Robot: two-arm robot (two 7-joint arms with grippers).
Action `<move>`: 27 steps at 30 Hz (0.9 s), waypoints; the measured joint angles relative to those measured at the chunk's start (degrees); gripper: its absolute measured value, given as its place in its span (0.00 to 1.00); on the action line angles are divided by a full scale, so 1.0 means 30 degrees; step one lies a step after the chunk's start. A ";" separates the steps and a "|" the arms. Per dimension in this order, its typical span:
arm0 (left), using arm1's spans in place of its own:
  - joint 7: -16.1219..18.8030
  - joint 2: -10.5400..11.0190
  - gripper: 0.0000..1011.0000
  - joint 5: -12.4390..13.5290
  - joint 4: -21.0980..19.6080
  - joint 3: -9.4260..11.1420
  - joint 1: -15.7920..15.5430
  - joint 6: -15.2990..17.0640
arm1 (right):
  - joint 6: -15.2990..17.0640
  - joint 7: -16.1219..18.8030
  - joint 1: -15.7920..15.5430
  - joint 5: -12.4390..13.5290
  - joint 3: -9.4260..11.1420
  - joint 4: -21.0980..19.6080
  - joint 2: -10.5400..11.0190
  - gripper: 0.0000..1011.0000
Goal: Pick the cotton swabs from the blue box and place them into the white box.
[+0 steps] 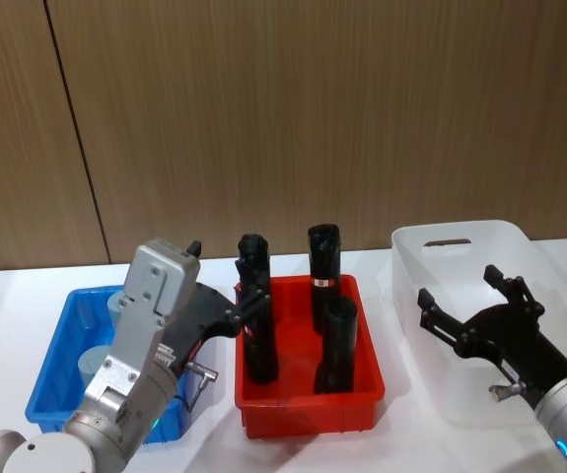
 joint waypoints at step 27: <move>-0.0029 0.0011 0.99 0.0001 0.0049 -0.0040 -0.0008 0.0015 | 0.0000 0.0001 -0.0001 -0.0001 -0.0001 -0.0001 0.0001 0.99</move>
